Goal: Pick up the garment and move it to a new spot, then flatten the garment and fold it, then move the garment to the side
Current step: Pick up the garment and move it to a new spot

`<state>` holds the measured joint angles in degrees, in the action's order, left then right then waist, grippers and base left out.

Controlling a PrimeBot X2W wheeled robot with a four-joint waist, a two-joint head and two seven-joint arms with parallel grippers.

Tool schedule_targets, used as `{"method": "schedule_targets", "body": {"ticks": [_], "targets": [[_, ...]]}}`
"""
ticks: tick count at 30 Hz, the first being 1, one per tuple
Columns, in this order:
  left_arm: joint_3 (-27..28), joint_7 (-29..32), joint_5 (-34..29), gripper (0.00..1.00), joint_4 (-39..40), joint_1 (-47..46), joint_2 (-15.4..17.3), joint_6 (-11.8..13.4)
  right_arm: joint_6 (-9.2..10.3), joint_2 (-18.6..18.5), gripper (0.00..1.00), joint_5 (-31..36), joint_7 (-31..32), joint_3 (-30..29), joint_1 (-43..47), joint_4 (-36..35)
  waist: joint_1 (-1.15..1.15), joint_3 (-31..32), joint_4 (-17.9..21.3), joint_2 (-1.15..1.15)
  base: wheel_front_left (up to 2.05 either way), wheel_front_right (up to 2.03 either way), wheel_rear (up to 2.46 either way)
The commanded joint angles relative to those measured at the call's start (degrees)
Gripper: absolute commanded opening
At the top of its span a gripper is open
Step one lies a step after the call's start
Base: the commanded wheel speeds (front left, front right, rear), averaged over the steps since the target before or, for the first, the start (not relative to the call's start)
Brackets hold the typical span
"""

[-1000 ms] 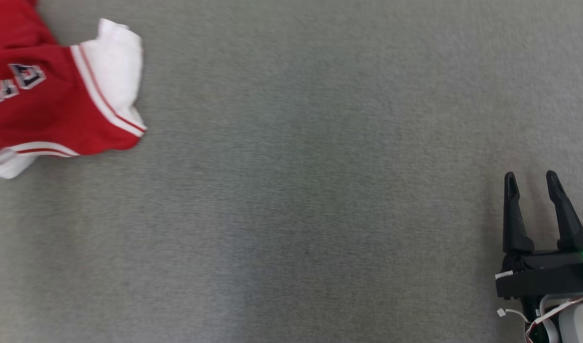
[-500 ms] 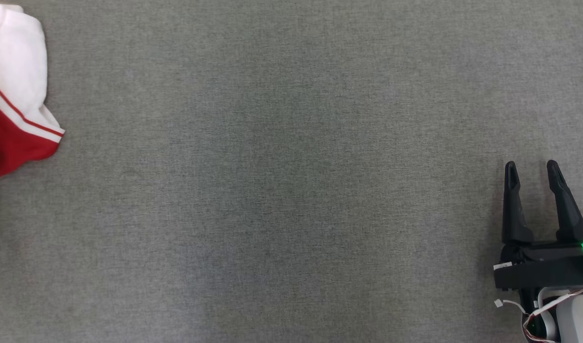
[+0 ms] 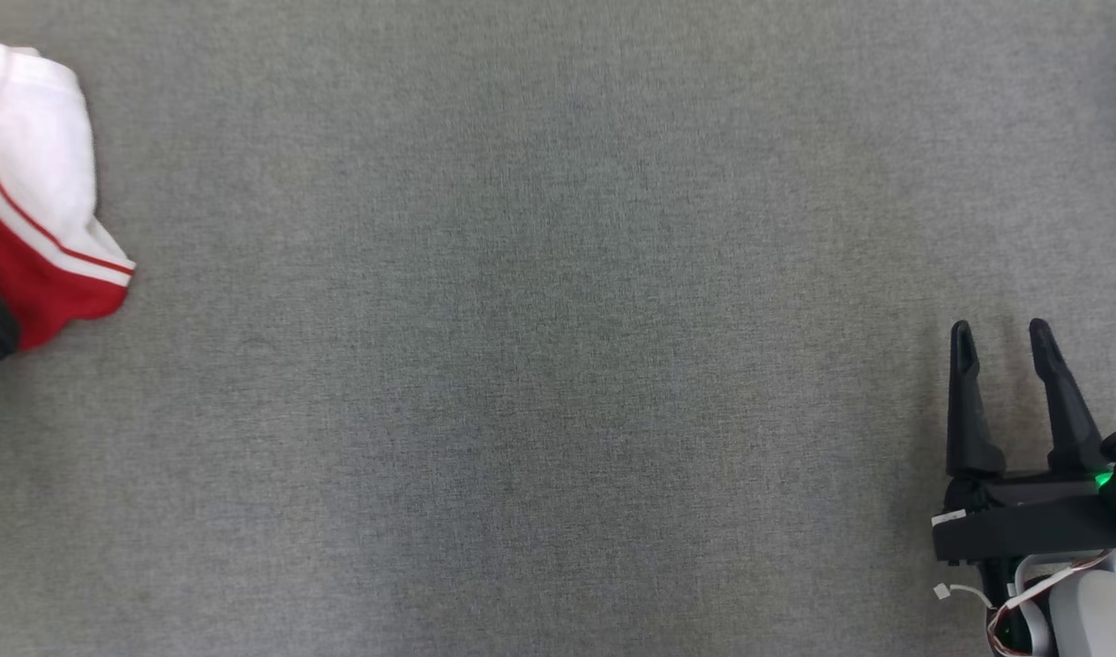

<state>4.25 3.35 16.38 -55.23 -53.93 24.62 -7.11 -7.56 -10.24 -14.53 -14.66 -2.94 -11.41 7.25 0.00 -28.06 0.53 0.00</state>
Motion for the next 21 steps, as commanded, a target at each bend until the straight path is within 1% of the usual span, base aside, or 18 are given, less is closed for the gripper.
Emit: {"method": "schedule_targets", "body": {"ticks": [1, 6, 10, 13, 18, 19, 21], "targets": [[-0.76, -1.42, -0.29, 0.0, 0.6, -1.48, -0.28, -0.31, 0.12, 0.39, 1.0, -0.45, -0.28, 0.26, 0.75, 0.52, 0.0, 2.6, -0.52, 0.0, 0.0, 0.0, 0.0], [-3.3, -4.54, -0.29, 0.0, 3.47, -3.41, -0.76, -0.28, 0.12, 1.37, 1.0, -1.2, -0.45, 1.16, 1.17, 2.13, 0.0, 6.87, -0.82, 0.0, 0.0, 0.0, 0.0], [-7.4, -5.39, 0.47, 0.0, 8.39, -4.94, -1.67, -0.32, 0.12, 2.28, 1.0, -1.7, -0.52, 1.66, 2.0, 3.61, 0.0, 10.34, -0.42, 0.0, 0.0, 0.0, 0.0], [-11.3, -4.58, 1.49, 0.0, 13.23, -5.65, -2.03, -0.28, 0.12, 3.01, 1.0, -2.09, -0.55, 1.75, 2.6, 4.49, 0.0, 12.58, 0.46, 0.0, 0.0, 0.0, 0.0], [-17.19, -2.18, 3.82, 0.0, 23.01, -6.47, -2.79, -0.29, 0.12, 4.33, 1.0, -2.57, -0.58, 1.06, 4.14, 4.94, 0.0, 15.81, 3.21, 0.0, 0.0, 0.0, 0.0], [-17.19, -2.18, 3.82, 0.0, 23.01, -6.47, -2.79, -0.29, 0.12, 4.33, 1.0, -2.57, -0.58, 1.06, 4.14, 4.94, 0.0, 15.81, 3.21, 0.0, 0.0, 0.0, 0.0], [-19.23, -0.82, 5.04, 0.0, 26.65, -6.68, -3.65, -0.29, 0.12, 4.8, 1.0, -2.76, -0.58, 0.77, 4.64, 5.05, 0.0, 16.86, 4.63, 0.0, 0.0, 0.0, 0.0]]}}
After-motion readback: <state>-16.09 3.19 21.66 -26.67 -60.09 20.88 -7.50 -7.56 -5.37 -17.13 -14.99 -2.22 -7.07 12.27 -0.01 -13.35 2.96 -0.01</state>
